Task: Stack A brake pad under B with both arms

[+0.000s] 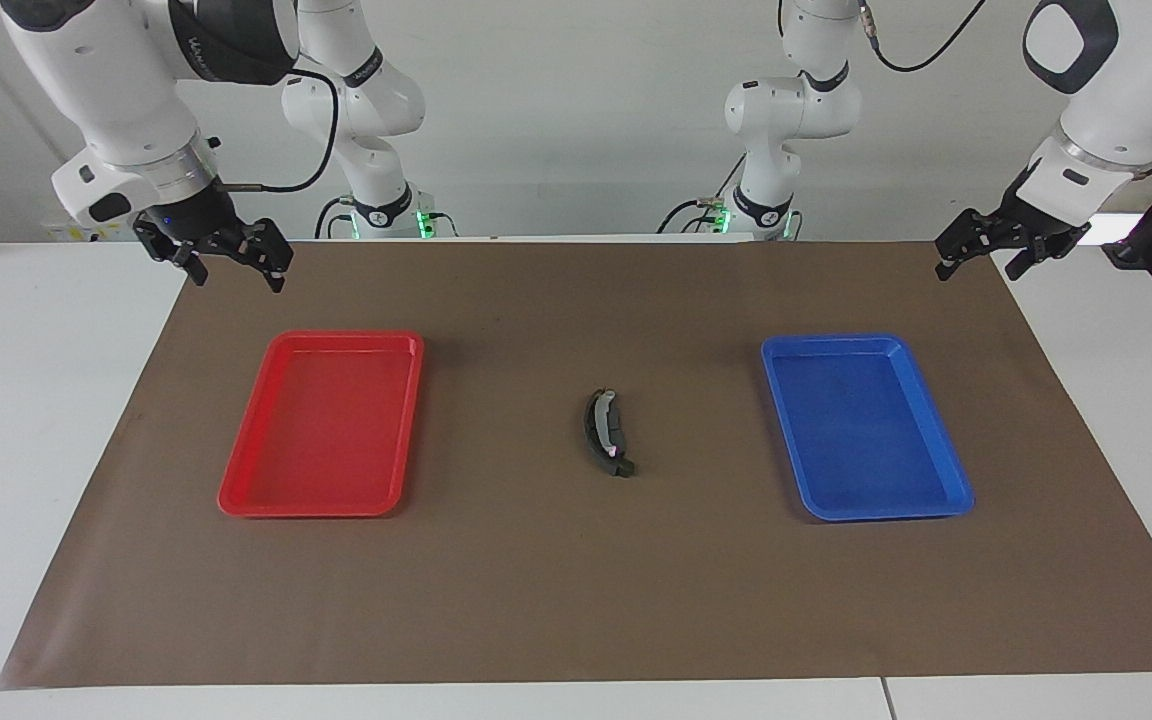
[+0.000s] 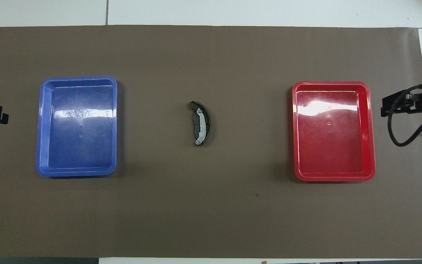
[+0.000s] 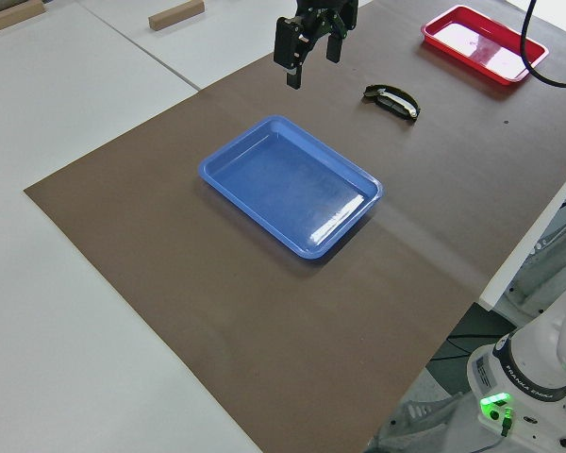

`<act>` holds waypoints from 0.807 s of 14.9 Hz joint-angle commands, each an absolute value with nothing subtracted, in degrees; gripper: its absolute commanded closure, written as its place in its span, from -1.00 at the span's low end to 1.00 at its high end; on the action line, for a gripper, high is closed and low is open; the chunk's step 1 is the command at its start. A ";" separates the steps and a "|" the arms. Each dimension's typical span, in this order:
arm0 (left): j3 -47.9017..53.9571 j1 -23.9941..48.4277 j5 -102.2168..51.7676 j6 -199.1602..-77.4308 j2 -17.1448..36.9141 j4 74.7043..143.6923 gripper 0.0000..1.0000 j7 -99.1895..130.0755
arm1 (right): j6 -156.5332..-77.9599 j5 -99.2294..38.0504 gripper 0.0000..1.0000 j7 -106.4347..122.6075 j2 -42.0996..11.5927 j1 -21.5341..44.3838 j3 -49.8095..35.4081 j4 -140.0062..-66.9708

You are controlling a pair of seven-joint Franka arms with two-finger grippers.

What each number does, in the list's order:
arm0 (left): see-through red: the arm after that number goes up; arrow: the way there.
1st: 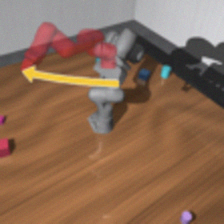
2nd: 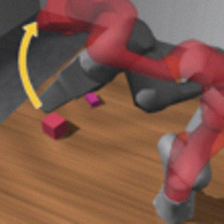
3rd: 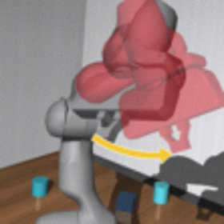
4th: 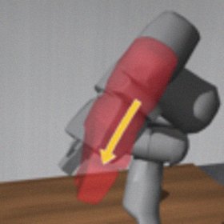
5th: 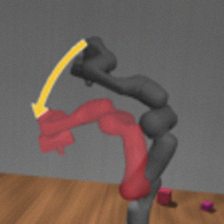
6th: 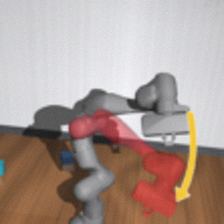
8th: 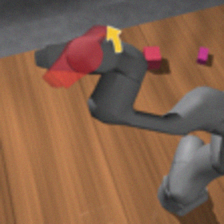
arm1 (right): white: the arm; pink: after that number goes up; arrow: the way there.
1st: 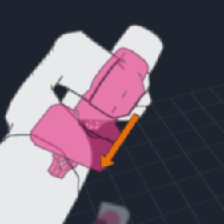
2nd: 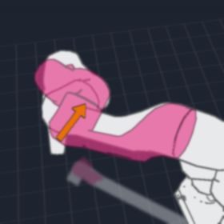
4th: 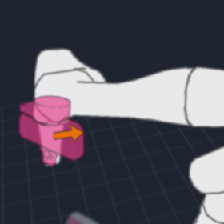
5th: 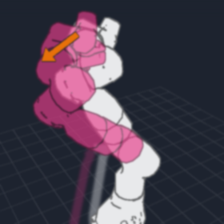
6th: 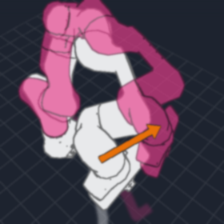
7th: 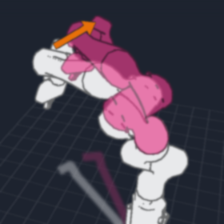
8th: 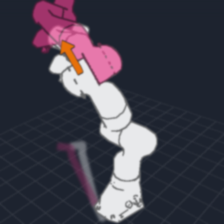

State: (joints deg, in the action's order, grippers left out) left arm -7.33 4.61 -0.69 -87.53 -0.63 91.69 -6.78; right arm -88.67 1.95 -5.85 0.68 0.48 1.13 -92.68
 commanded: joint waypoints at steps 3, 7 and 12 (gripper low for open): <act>-7.21 4.39 0.26 -87.71 -1.67 92.81 -0.99 -6.94 | -85.60 2.81 -0.99 -4.92 -0.26 0.70 0.79 -89.12; -7.21 4.39 0.26 -87.71 -1.67 92.81 -0.99 -6.94 | -83.51 3.08 -0.99 -2.73 -0.52 0.62 0.97 -88.34; -7.21 4.39 0.26 -87.71 -1.67 92.81 -0.99 -6.94 | -82.70 3.16 -0.99 -2.81 -0.97 0.88 0.97 -87.01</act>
